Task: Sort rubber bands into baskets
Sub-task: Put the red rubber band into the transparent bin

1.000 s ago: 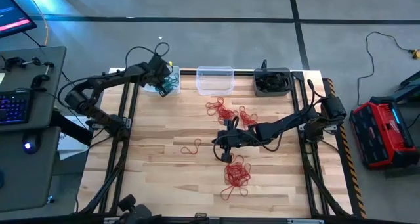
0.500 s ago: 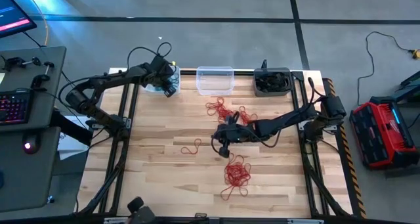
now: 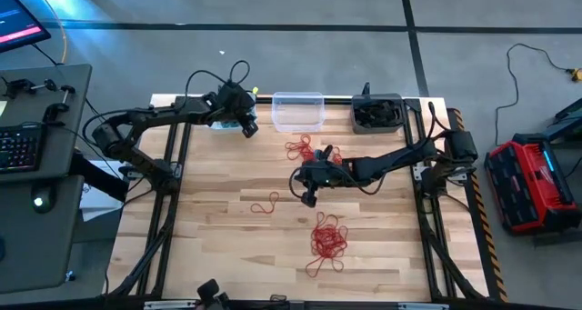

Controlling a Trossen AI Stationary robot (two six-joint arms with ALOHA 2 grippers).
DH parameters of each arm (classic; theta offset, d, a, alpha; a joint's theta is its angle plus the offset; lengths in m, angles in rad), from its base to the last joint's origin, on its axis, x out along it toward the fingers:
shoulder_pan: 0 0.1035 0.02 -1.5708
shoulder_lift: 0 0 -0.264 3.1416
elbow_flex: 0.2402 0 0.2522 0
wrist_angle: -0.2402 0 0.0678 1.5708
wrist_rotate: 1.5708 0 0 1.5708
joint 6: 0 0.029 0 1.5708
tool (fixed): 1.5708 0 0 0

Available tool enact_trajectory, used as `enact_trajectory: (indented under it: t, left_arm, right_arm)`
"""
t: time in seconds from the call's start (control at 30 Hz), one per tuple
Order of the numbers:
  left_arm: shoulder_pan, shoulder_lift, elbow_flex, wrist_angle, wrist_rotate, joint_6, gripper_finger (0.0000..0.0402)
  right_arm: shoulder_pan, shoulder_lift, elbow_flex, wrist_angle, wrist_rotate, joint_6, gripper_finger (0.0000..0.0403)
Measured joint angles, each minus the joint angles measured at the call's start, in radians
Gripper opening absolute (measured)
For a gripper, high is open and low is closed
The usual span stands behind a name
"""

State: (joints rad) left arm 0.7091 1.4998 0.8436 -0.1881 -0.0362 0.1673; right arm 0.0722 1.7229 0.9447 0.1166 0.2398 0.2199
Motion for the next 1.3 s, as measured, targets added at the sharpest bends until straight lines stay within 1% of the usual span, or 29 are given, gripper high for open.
enact_trajectory:
  t: [0.17, 0.27, 0.37, 0.47, 0.57, 0.73, 0.87, 1.1, 1.3]
  left_arm:
    - [-0.025, 0.0, 0.0, 0.027, -0.007, -0.001, 0.0157]
    - [-0.025, -0.013, -0.001, 0.012, -0.017, 0.0, 0.0157]
    - [-0.025, -0.051, -0.008, 0.014, -0.018, 0.002, 0.0157]
    - [-0.025, -0.122, -0.06, 0.063, 0.013, -0.011, 0.0157]
    - [-0.041, -0.209, -0.152, 0.132, 0.06, -0.037, 0.0157]
    - [-0.128, -0.356, -0.296, 0.285, 0.071, -0.035, 0.0156]
    - [-0.204, -0.464, -0.373, 0.366, 0.078, -0.036, 0.0156]
    - [-0.32, -0.594, -0.428, 0.382, 0.08, -0.052, 0.0156]
    - [-0.38, -0.617, -0.456, 0.364, 0.079, -0.07, 0.0156]
  right_arm:
    - [-0.024, 0.0, 0.0, -0.002, -0.017, 0.0, 0.0009]
    - [-0.029, 0.0, 0.0, -0.001, -0.031, 0.0, 0.0028]
    - [-0.028, 0.0, 0.0, 0.001, -0.031, 0.007, 0.0052]
    - [-0.028, 0.0, 0.0, 0.008, -0.032, 0.012, 0.0072]
    - [-0.028, 0.0, 0.0, 0.021, -0.037, 0.007, 0.0079]
    - [-0.045, 0.0, 0.0, 0.038, -0.072, 0.0, 0.007]
    - [-0.059, 0.0, 0.0, 0.039, -0.09, 0.008, 0.0063]
    - [-0.055, 0.0, 0.05, -0.009, -0.11, 0.016, 0.0065]
    - [-0.021, 0.0, 0.091, -0.03, -0.105, 0.016, 0.0084]
